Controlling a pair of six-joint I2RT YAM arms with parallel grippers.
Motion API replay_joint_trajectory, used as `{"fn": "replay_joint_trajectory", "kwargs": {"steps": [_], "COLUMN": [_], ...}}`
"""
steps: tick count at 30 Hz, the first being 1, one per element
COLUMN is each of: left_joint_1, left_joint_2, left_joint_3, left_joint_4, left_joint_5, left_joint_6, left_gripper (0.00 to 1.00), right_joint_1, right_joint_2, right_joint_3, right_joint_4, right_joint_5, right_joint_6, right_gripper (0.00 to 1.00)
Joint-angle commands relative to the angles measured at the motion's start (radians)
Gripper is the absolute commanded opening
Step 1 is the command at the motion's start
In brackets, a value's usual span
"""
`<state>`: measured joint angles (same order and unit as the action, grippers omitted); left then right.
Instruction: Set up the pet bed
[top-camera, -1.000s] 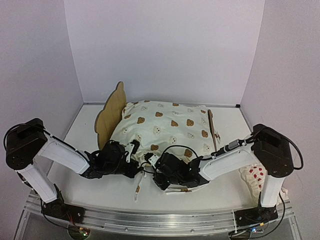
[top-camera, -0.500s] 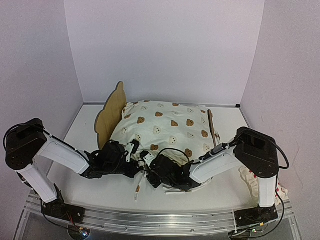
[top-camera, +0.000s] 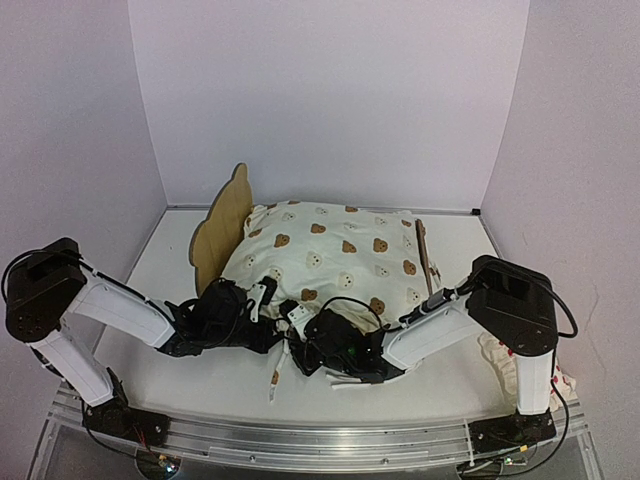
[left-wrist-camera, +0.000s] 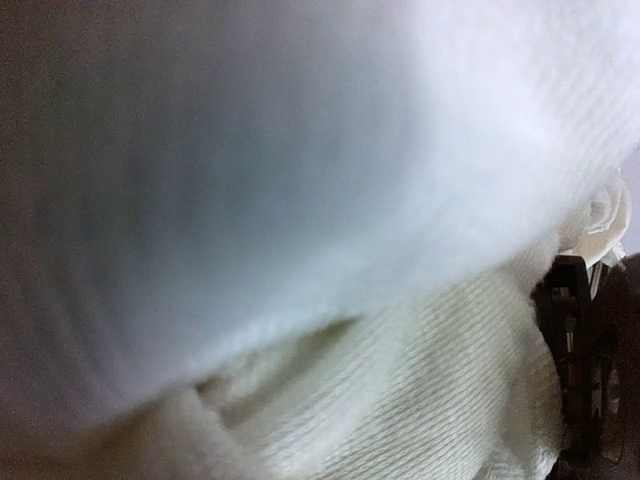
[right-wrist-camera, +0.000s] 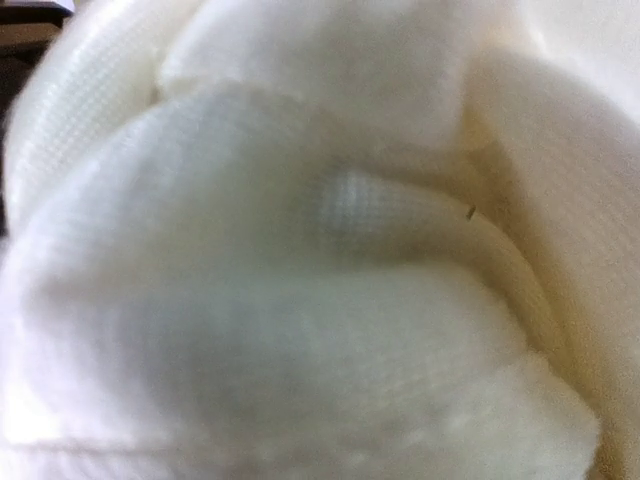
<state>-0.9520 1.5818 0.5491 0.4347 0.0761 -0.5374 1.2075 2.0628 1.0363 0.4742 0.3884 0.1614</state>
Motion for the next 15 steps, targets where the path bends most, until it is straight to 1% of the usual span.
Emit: {"fn": "replay_joint_trajectory", "kwargs": {"steps": [1,5,9,15], "left_joint_1": [0.007,0.007,0.007,0.007], "left_joint_2": [-0.045,-0.064,-0.078,-0.090], "left_joint_3": [-0.010,-0.018,-0.018,-0.018], "left_joint_4": [0.000,-0.006,-0.017,-0.025], "left_joint_5": [-0.010,-0.009,-0.009,-0.009], "left_joint_6": [-0.031,-0.037,-0.038,-0.036], "left_gripper": [0.00,0.00,0.00,0.00], "right_joint_1": [0.001,0.001,0.001,0.001], "right_joint_2": [-0.001,-0.005,-0.011,-0.026], "right_joint_3": [-0.009,-0.017,-0.022,-0.035], "right_joint_4": [0.111,0.143,0.173,0.205], "right_joint_5": [-0.019,-0.012,-0.005,0.039], "right_joint_6": [0.011,0.016,0.019,0.013], "right_gripper": [0.24,0.26,0.29,0.32]}}
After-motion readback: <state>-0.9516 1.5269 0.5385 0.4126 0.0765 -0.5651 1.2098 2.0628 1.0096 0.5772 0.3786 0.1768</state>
